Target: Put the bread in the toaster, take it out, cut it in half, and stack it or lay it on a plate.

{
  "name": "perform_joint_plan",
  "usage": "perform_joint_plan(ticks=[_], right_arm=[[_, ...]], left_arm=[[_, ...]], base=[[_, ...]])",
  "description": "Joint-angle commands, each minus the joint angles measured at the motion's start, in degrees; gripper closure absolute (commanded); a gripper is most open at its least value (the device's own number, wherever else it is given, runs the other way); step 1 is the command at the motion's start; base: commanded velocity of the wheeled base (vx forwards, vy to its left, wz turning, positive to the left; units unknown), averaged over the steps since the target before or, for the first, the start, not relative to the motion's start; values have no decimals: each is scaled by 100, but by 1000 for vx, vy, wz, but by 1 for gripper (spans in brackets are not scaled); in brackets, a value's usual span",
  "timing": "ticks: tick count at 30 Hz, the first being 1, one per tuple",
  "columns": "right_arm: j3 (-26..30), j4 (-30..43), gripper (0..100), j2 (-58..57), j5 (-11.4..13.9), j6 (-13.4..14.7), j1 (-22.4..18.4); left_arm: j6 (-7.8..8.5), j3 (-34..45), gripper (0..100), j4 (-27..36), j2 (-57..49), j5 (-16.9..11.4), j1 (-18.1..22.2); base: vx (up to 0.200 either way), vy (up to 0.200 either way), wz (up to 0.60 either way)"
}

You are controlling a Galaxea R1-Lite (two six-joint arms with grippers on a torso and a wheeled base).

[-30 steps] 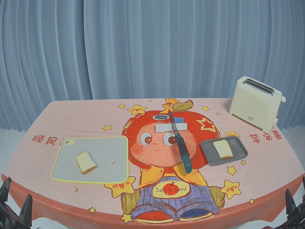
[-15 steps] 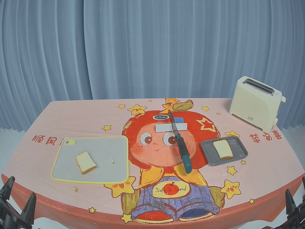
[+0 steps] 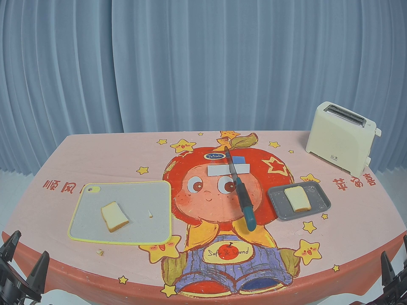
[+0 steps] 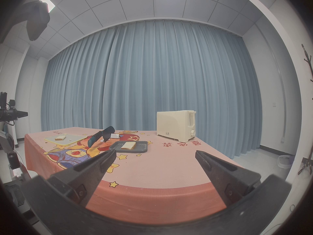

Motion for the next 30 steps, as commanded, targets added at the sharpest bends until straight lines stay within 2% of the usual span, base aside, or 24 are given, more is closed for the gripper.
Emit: perform_joint_plan(ticks=[1, 30], right_arm=[[101, 2, 0, -57, 2, 1, 2], [101, 2, 0, -57, 2, 1, 2]], left_arm=[[7, -52, 0, -4, 223, 1, 0], [51, -526, 0, 31, 1172, -96, -9]], base=[[0, 0, 0], [0, 0, 0]])
